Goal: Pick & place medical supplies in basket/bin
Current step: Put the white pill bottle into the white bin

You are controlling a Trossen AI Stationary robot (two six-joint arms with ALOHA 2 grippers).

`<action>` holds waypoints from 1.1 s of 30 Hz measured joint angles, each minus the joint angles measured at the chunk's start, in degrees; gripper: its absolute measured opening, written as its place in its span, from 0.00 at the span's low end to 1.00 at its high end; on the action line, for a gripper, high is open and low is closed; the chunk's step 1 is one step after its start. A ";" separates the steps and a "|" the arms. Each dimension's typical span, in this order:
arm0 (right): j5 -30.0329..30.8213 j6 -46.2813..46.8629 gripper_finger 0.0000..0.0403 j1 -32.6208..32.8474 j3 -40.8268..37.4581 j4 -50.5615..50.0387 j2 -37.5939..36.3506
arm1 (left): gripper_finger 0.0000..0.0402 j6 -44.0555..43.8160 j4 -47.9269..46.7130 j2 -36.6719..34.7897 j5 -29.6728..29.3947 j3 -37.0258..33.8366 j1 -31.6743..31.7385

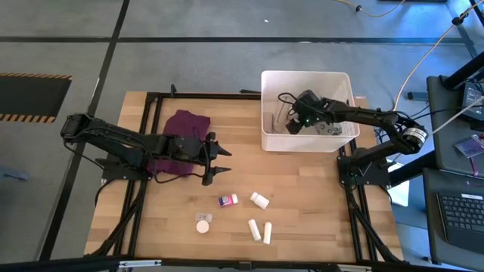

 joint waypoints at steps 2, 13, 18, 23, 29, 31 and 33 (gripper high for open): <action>0.00 0.08 0.71 0.00 0.34 -0.44 0.00 | 0.63 0.00 0.00 0.00 0.00 0.00 0.02; -0.01 -0.01 0.73 0.72 9.67 -10.10 -6.09 | 0.63 -6.03 0.00 0.00 0.06 0.00 0.01; -0.13 -2.54 0.73 4.94 14.98 -9.29 -13.53 | 0.62 -5.27 0.02 0.00 1.90 0.00 0.02; -0.15 -5.95 0.73 13.68 19.04 -7.52 -20.78 | 0.62 -0.93 0.26 0.00 5.67 0.61 -3.16; -0.15 -2.67 0.73 27.41 15.85 -6.12 -24.65 | 0.62 0.61 -2.51 0.00 -0.69 4.11 -12.11; -0.13 -1.45 0.73 32.55 14.22 -5.01 -24.65 | 0.62 0.57 -5.36 -0.02 -4.83 5.19 -14.98; -0.13 -1.39 0.73 37.03 12.51 -1.47 -24.66 | 0.62 -0.52 -8.63 -0.02 -10.11 5.68 -17.27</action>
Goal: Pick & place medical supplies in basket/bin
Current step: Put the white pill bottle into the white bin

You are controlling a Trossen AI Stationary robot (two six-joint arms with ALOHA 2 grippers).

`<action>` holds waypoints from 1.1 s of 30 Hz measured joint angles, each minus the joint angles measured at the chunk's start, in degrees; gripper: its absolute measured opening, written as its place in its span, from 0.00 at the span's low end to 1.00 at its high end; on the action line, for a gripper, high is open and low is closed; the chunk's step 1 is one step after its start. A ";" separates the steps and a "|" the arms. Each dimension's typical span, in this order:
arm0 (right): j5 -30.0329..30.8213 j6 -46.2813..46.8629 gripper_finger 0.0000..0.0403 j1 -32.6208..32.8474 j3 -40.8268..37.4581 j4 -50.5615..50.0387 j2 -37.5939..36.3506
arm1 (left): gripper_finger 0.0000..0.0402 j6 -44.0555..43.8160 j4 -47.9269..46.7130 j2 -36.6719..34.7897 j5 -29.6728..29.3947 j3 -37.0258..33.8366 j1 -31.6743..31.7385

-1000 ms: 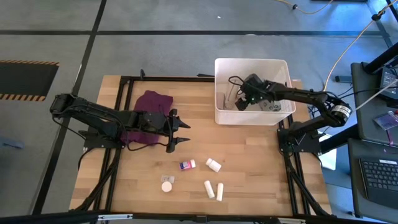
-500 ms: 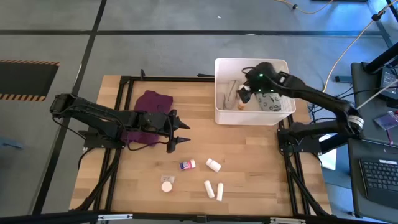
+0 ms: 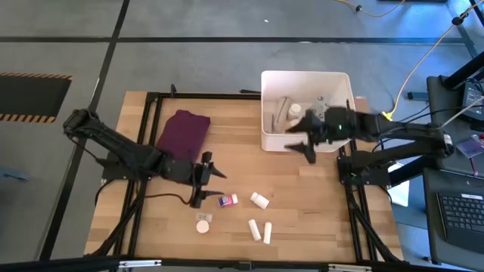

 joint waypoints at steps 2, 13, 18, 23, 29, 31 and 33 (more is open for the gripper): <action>0.40 0.07 0.73 3.64 -1.48 3.42 0.13 | 0.62 -1.90 -2.00 0.30 -5.03 0.40 -1.52; 1.26 1.52 0.74 16.30 -5.75 16.27 7.89 | 0.62 -6.09 -4.97 3.58 -8.21 0.59 -1.33; 2.48 0.75 0.74 19.26 -5.77 16.46 14.96 | 0.62 -7.92 -4.65 6.87 -7.75 0.57 0.11; 4.76 -0.01 0.74 20.37 -5.80 20.27 22.75 | 0.62 -8.54 -4.70 11.13 -7.12 0.57 1.13; 4.88 10.82 0.74 20.41 -5.80 16.09 28.77 | 0.62 -8.28 -4.79 13.80 -6.08 0.54 1.24; 6.25 13.32 0.74 20.41 -5.80 12.75 30.29 | 0.62 -8.27 -4.64 14.01 -6.14 0.54 1.22; 8.56 14.94 0.73 20.41 -5.80 9.87 31.88 | 0.62 -8.29 -4.64 14.03 -6.23 0.54 1.22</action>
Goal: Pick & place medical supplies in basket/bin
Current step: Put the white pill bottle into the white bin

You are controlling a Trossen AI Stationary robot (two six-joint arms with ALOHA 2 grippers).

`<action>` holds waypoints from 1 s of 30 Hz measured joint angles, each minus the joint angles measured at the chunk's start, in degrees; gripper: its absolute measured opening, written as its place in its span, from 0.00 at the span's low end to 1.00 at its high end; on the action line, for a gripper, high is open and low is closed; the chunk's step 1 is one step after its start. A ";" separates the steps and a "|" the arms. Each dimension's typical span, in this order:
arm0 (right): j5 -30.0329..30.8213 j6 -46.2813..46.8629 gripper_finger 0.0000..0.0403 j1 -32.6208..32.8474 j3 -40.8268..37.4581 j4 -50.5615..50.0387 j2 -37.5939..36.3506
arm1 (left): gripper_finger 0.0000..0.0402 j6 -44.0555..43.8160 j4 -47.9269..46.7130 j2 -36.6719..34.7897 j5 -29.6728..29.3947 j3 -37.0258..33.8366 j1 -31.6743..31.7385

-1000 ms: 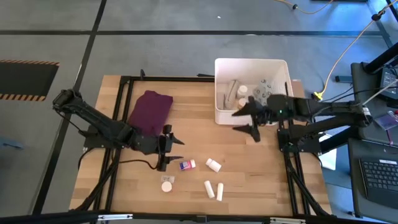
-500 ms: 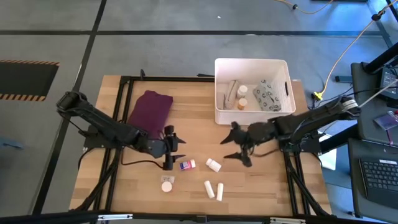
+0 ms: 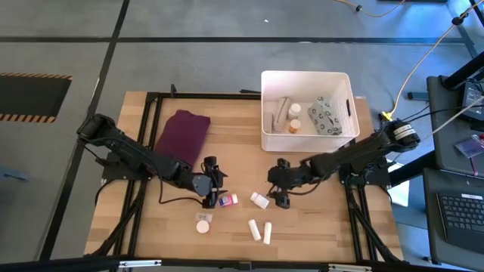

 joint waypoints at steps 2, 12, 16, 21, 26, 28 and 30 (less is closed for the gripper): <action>1.23 -0.19 0.73 0.00 0.00 -1.61 1.93 | 0.62 0.01 0.04 0.00 -0.50 0.00 0.00; 1.71 -0.07 0.73 0.11 0.00 -0.48 9.98 | 0.62 -0.04 10.56 4.38 0.66 0.04 1.43; 1.69 0.01 0.73 0.10 0.02 0.64 11.46 | 0.62 1.31 17.02 9.25 4.96 0.00 2.61; 1.71 0.19 0.73 0.19 0.02 1.26 11.97 | 0.62 1.32 26.90 15.76 8.64 0.00 3.45; 1.70 1.48 0.73 1.03 0.02 2.29 11.97 | 0.62 1.31 33.85 21.45 8.97 0.01 3.41; 1.69 1.48 0.73 1.40 0.02 2.37 11.97 | 0.62 1.29 34.34 23.54 8.76 0.85 3.43; 1.69 1.67 0.73 1.65 0.02 3.09 11.97 | 0.62 1.29 34.51 25.45 8.70 2.41 3.43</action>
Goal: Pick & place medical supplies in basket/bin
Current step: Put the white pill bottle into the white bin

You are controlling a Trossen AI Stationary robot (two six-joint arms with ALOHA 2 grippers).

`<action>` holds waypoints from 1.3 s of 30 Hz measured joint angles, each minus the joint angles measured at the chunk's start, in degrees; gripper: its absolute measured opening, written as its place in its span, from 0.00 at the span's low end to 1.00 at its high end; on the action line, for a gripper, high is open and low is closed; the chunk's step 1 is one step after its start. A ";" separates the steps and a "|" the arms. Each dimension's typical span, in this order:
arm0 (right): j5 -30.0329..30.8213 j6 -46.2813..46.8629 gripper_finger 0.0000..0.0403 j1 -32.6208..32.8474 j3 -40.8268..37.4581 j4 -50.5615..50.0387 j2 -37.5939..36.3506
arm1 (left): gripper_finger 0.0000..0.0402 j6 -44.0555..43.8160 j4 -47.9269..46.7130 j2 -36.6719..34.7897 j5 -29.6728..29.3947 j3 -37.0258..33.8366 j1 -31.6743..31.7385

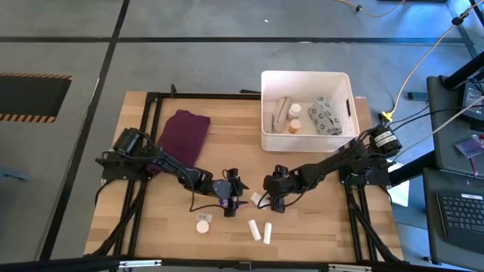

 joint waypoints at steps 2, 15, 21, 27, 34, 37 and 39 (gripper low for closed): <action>0.00 0.22 0.73 0.23 0.00 0.69 0.00 | 0.62 0.07 0.20 2.11 0.00 2.02 0.00; -0.02 1.46 0.73 1.25 0.00 3.32 -0.02 | 0.62 3.62 -13.44 6.83 -6.58 9.83 0.45; -0.02 1.50 0.73 2.42 0.00 6.16 -0.04 | 0.62 3.64 -12.29 6.83 -7.81 9.88 1.34; -0.02 1.19 0.73 2.48 0.00 7.19 -0.04 | 0.62 4.46 -11.66 6.83 -7.49 9.88 2.40; -0.03 -6.36 0.73 3.76 0.00 5.66 -0.04 | 0.62 8.21 -12.30 6.77 -7.53 9.88 2.54; -0.04 -7.03 0.73 5.06 0.00 6.29 -0.04 | 0.62 8.20 -12.50 6.38 -7.83 9.88 2.51; 0.62 -7.13 0.73 6.02 0.00 6.60 -0.04 | 0.62 8.56 -13.02 6.04 -8.08 9.88 2.54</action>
